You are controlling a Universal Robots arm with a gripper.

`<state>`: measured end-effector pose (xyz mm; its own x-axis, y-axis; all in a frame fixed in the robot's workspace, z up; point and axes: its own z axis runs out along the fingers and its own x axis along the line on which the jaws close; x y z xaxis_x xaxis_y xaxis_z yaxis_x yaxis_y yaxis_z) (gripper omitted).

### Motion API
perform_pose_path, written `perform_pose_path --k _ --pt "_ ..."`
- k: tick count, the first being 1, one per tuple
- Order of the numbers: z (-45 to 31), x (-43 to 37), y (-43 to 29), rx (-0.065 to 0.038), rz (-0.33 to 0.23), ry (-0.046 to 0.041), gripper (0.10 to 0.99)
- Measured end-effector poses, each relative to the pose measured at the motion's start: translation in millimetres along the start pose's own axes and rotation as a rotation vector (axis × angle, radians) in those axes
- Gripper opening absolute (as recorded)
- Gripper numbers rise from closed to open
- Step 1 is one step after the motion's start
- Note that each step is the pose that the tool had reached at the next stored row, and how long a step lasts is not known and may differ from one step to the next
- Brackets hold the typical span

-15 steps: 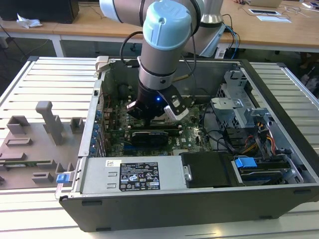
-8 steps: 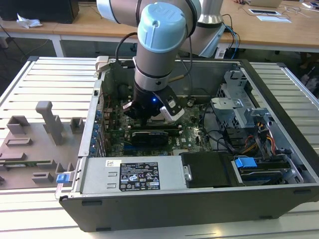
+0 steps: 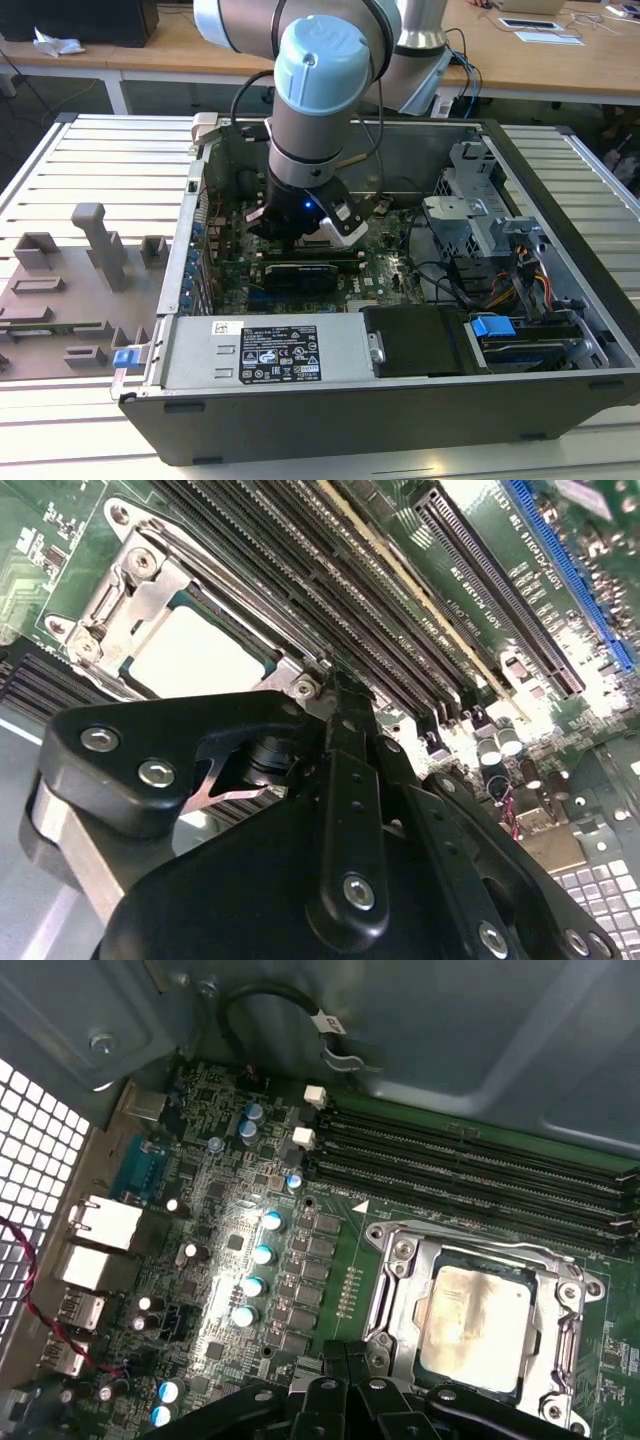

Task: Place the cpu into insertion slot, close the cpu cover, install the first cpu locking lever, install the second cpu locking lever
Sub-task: 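Install the second cpu locking lever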

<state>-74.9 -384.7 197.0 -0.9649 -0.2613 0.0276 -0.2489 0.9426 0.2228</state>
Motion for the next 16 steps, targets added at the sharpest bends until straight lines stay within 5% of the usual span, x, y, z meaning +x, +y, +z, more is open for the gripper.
perform_pose_path --k 8,16 --pt "-13.5 -0.1 1.9 0.0 -0.001 -0.005 0.11" --pt "-14.2 -39.6 3.8 -0.004 0.006 0.0277 0.11"
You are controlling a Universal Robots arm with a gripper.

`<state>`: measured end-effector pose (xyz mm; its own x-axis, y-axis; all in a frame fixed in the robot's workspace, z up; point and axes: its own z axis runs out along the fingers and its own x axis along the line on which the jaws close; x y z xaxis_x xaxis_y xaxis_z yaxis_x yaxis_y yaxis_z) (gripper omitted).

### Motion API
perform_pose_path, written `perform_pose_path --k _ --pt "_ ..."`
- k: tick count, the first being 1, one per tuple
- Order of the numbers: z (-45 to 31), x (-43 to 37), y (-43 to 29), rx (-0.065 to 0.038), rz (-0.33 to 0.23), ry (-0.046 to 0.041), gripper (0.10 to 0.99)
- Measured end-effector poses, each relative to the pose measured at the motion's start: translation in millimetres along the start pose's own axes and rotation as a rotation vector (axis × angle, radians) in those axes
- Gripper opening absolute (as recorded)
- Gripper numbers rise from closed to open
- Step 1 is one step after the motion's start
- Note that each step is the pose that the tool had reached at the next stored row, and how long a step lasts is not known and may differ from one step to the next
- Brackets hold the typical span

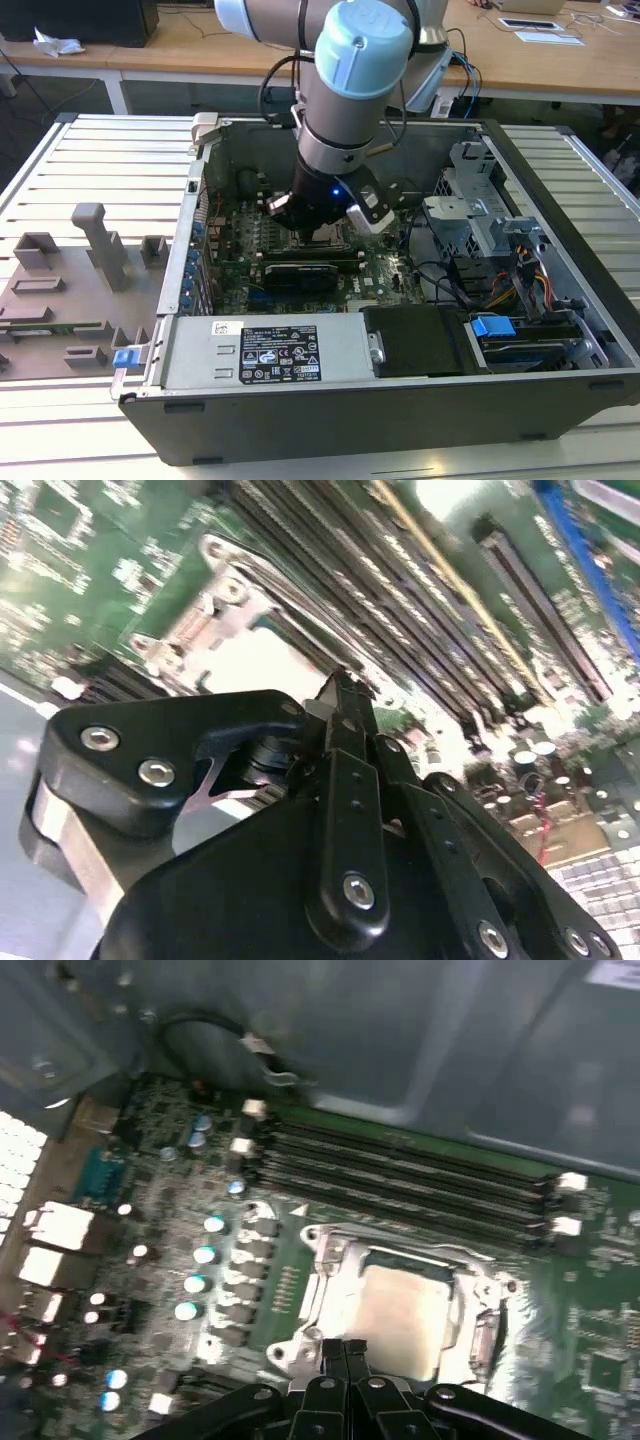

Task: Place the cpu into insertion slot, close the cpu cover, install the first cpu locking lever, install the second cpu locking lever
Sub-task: 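Install the second cpu locking lever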

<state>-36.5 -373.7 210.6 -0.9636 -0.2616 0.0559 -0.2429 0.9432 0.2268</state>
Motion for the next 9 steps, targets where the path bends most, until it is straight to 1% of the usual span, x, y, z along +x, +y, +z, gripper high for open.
perform_pose_path --k 1,2,4,5,6,8,9 --pt "0.2 -2.8 1.5 0.004 0.001 0.002 0.11" --pt "0.6 -7.5 4.4 0.016 0.002 0.0058 0.11" --pt "1.6 -13.1 10.3 0.047 0.006 0.0143 0.11" --pt "2.0 -14.6 12.2 0.057 0.007 0.0169 0.11" --pt "2.5 -16.6 15.1 0.075 0.009 0.0215 0.11" --pt "3.4 -19.1 19.3 0.102 0.013 0.0284 0.11" --pt "3.8 -20.0 21.4 0.119 0.015 0.0327 0.11"
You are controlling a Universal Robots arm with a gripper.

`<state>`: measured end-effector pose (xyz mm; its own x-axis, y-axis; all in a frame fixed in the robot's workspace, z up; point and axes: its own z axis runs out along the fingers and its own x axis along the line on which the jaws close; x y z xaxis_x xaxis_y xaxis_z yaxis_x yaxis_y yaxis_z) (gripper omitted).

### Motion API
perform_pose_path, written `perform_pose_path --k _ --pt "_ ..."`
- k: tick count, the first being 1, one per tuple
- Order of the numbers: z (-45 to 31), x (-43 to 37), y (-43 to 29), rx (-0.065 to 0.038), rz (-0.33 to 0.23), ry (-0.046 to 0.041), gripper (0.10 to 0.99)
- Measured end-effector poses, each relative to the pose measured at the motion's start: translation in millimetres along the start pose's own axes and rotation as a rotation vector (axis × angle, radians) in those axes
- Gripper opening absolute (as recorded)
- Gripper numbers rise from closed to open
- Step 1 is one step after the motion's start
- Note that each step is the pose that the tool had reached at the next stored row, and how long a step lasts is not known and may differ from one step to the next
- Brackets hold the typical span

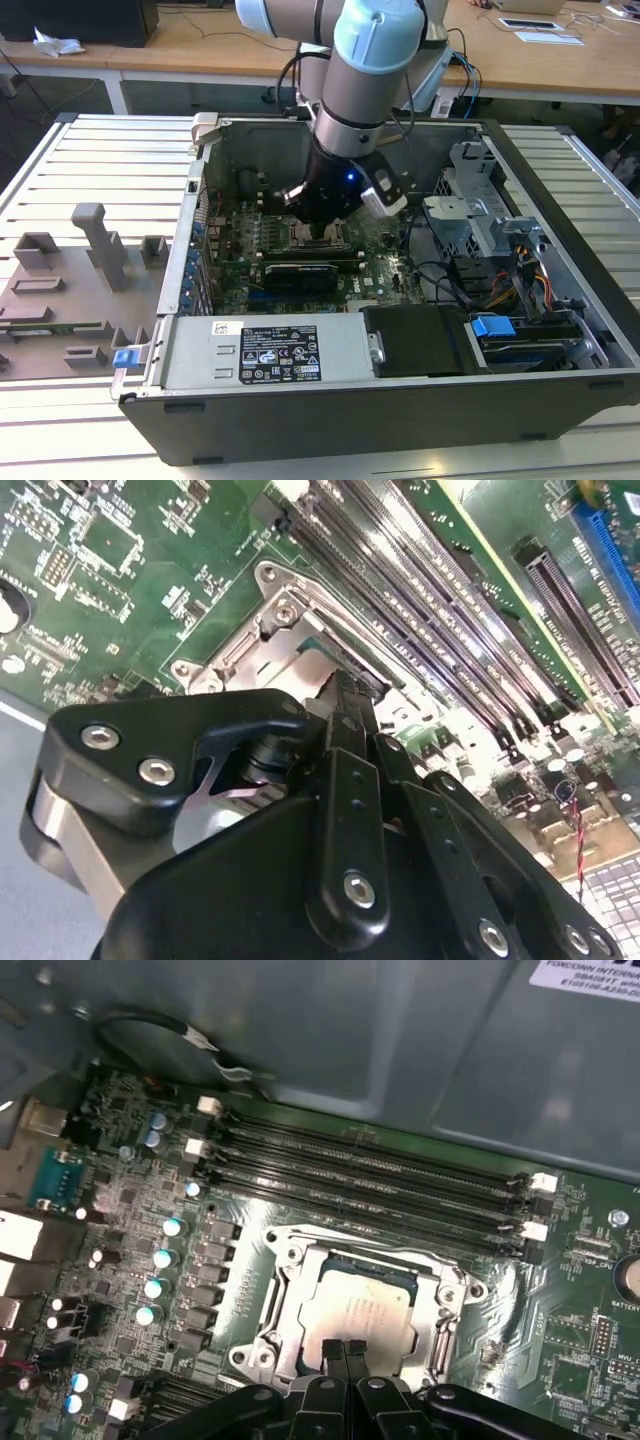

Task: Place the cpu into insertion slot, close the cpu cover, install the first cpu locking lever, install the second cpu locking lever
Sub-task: 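Install the second cpu locking lever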

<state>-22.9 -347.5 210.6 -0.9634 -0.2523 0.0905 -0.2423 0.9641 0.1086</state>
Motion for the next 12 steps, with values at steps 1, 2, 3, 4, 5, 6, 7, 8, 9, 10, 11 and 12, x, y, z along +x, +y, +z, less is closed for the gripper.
perform_pose_path --k 1,2,3,4,5,6,7,8,9,10,11,12 --pt "0.0 -0.7 1.9 0.017 0.002 0.0044 0.11" --pt "-0.4 -1.1 3.4 0.033 0.004 0.0082 0.11" --pt "-2.9 -1.4 5.7 0.052 0.006 0.0129 0.11" --pt "-15.0 -0.7 8.4 0.058 0.007 0.0147 0.11" --pt "-24.9 0.1 9.8 0.058 0.007 0.0147 0.11" --pt "-29.4 0.6 10.4 0.058 0.007 0.0147 0.11" --pt "-34.3 1.0 11.0 0.059 0.007 0.0148 0.11" --pt "-40.0 1.5 11.7 0.059 0.007 0.0147 0.11" --pt "-44.1 1.9 12.1 0.059 0.007 0.0147 0.11" --pt "-51.6 2.6 12.9 0.059 0.007 0.0148 0.11" --pt "-54.1 2.8 13.2 0.059 0.007 0.0147 0.11" --pt "-54.8 2.9 13.3 0.059 0.007 0.0147 0.11"
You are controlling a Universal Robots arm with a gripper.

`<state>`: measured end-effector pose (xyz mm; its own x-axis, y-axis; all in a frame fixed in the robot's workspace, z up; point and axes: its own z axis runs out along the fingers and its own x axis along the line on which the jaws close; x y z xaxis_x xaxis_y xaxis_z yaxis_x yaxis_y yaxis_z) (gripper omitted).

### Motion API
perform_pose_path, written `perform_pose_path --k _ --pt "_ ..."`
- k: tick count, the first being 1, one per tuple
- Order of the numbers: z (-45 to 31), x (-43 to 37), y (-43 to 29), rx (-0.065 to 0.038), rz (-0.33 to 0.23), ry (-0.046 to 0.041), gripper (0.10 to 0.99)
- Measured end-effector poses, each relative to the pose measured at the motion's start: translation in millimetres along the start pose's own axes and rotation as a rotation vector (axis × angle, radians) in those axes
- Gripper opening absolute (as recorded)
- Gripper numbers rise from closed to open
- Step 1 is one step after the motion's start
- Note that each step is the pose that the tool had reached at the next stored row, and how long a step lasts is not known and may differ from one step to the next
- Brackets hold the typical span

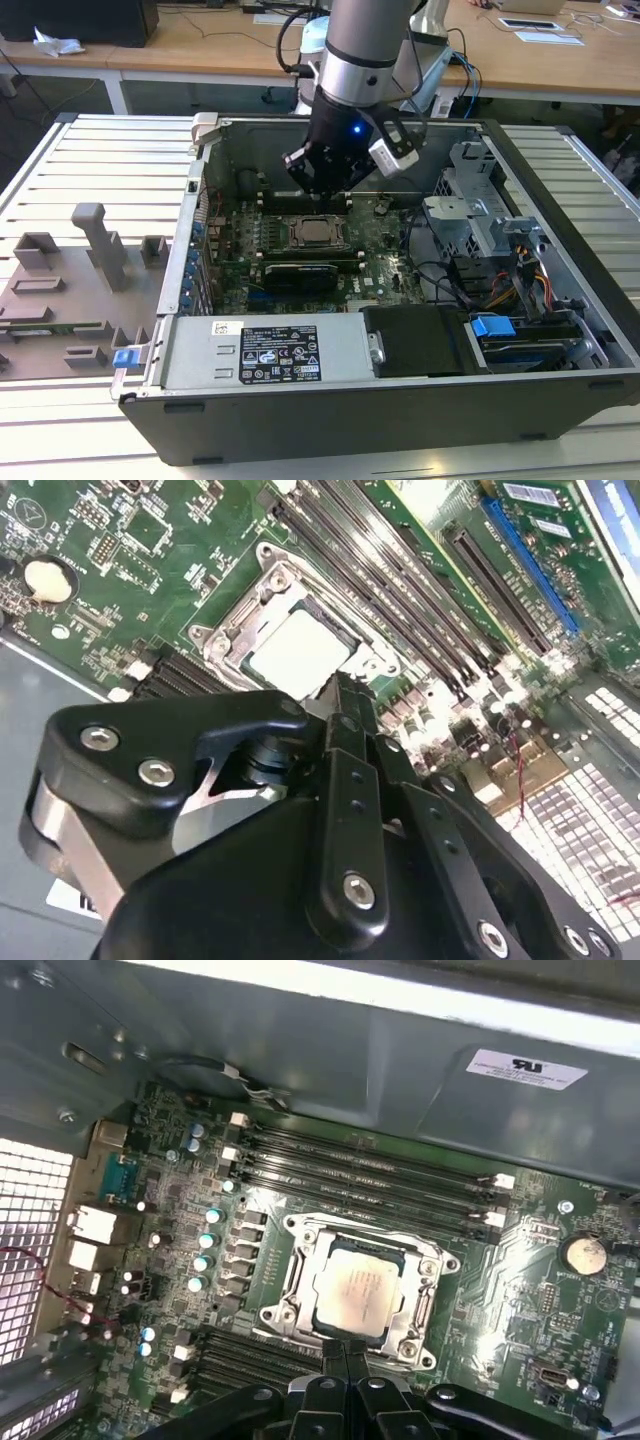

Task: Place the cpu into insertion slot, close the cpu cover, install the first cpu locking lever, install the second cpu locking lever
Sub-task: 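Install the second cpu locking lever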

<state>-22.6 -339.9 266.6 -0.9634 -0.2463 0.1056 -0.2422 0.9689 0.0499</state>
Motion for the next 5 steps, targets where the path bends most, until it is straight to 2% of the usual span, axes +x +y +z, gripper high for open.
perform_pose_path --k 5 --pt "-0.3 0.0 0.0 0.0 0.0 0.0 0.11"
